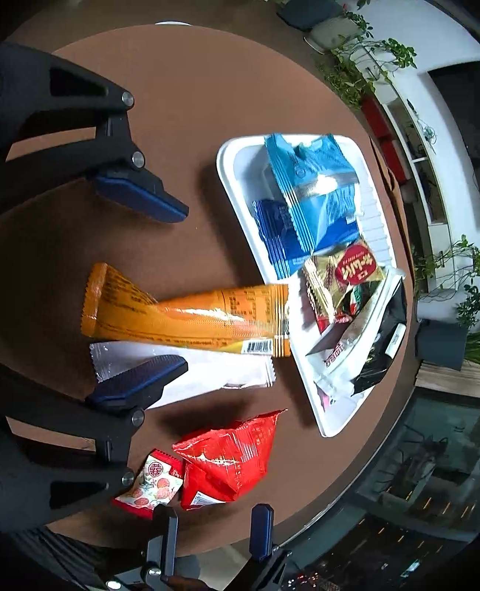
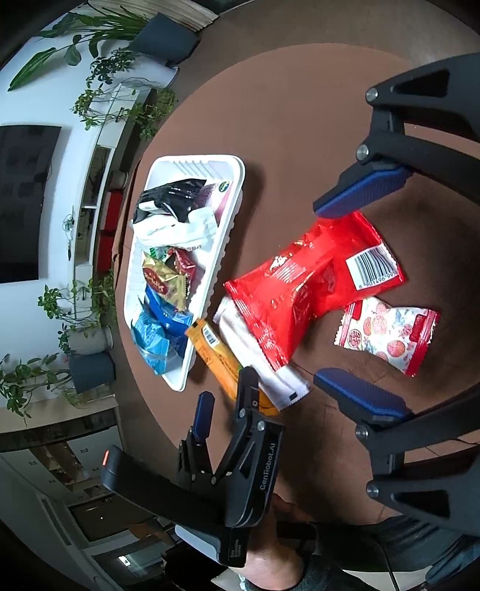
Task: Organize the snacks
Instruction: 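Grasp the orange bar with the left tool while the right tool grasps the red bag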
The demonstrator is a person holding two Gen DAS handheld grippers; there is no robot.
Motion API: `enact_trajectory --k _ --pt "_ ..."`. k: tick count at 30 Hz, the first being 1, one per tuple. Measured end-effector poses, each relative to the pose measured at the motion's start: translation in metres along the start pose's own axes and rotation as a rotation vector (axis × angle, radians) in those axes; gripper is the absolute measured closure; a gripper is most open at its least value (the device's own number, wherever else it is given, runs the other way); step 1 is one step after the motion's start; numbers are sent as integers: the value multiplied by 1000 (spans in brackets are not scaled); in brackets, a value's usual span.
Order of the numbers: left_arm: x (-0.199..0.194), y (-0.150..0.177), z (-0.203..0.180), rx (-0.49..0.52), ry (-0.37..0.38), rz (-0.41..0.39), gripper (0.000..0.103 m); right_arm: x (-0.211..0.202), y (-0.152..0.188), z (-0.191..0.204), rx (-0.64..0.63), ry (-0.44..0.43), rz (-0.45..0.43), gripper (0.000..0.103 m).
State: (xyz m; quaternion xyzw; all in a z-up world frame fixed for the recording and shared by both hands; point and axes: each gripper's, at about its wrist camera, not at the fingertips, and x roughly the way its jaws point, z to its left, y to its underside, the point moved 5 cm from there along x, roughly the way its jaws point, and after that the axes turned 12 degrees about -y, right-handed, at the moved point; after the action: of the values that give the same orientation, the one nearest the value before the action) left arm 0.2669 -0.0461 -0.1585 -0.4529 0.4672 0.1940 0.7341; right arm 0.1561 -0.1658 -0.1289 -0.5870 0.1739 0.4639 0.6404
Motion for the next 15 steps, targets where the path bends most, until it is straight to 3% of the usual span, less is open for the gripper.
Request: enact_trajectory --k 4,14,15 --pt "2 -5 -2 -10 18 18 40 3 1 -4 3 0 9 17" --pt "8 -9 4 -91 84 40 41 2 3 -9 16 -8 13 18" --pt "7 -8 5 -97 85 36 46 2 3 -10 15 -7 13 18"
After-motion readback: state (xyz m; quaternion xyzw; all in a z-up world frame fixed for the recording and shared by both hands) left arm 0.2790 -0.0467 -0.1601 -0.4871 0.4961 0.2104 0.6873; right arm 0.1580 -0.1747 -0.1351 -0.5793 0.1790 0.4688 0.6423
